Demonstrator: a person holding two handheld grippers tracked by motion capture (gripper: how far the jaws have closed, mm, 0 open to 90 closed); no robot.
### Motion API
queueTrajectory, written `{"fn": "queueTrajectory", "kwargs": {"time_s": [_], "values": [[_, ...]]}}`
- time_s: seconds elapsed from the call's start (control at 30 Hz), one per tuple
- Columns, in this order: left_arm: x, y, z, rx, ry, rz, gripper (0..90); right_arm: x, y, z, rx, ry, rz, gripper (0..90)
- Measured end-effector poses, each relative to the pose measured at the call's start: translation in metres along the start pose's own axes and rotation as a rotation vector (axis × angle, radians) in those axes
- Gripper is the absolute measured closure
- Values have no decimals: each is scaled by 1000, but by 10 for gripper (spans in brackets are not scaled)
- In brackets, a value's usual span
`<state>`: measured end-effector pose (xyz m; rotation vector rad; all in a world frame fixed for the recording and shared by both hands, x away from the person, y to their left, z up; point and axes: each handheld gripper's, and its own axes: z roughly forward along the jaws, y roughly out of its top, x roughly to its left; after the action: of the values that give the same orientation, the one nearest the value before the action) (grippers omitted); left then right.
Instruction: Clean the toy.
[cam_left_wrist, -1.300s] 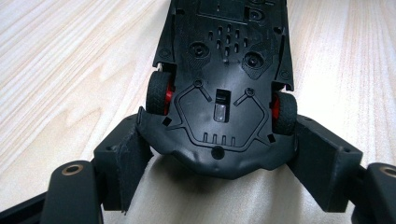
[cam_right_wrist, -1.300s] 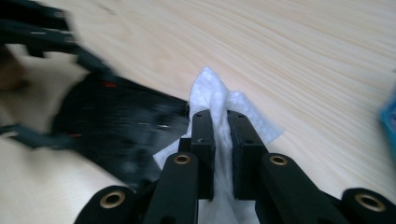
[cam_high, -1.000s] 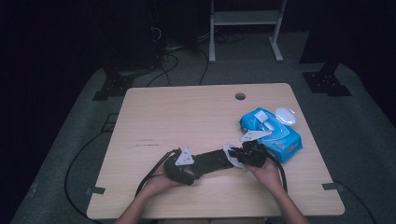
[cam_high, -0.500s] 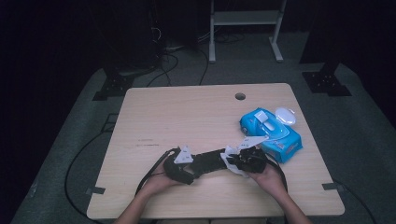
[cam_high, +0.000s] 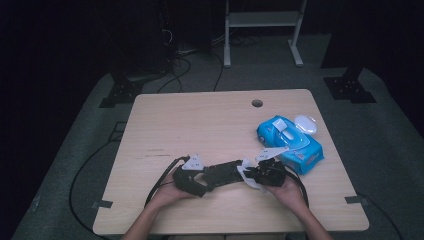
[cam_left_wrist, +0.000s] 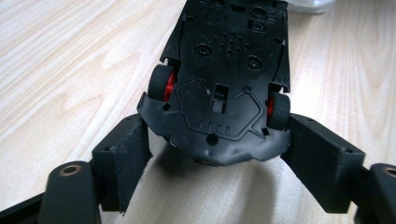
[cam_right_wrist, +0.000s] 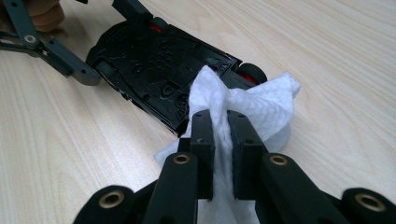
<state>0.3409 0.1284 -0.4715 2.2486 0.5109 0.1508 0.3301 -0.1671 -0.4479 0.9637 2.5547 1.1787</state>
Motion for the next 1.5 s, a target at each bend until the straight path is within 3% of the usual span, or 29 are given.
{"fn": "queueTrajectory", "kwargs": {"time_s": [0.33, 0.63, 0.87, 0.97, 1.1, 1.23, 1.5], "values": [[4, -1, -2, 4, -51, -47, 190, 2, -1, -1, -1, -5, -26, 807], [14, 3, -5, -23, -119, -149, 190, 3, -1, -1, 1, 2, -58, 805], [21, 5, 1, -17, -133, -216, 215, 1, 4, -1, 19, 12, -69, 802], [22, 4, 2, -15, -129, -219, 259, 5, 7, -4, 10, 35, -68, 802], [24, 2, 6, -9, -161, -242, 272, 5, 3, -4, 21, 65, -61, 803], [22, 3, 7, -8, -154, -245, 284, 4, -1, -3, 13, 69, -45, 807], [23, 3, 7, -12, -148, -245, 303, 7, -5, -3, -8, 47, -70, 812]]}}
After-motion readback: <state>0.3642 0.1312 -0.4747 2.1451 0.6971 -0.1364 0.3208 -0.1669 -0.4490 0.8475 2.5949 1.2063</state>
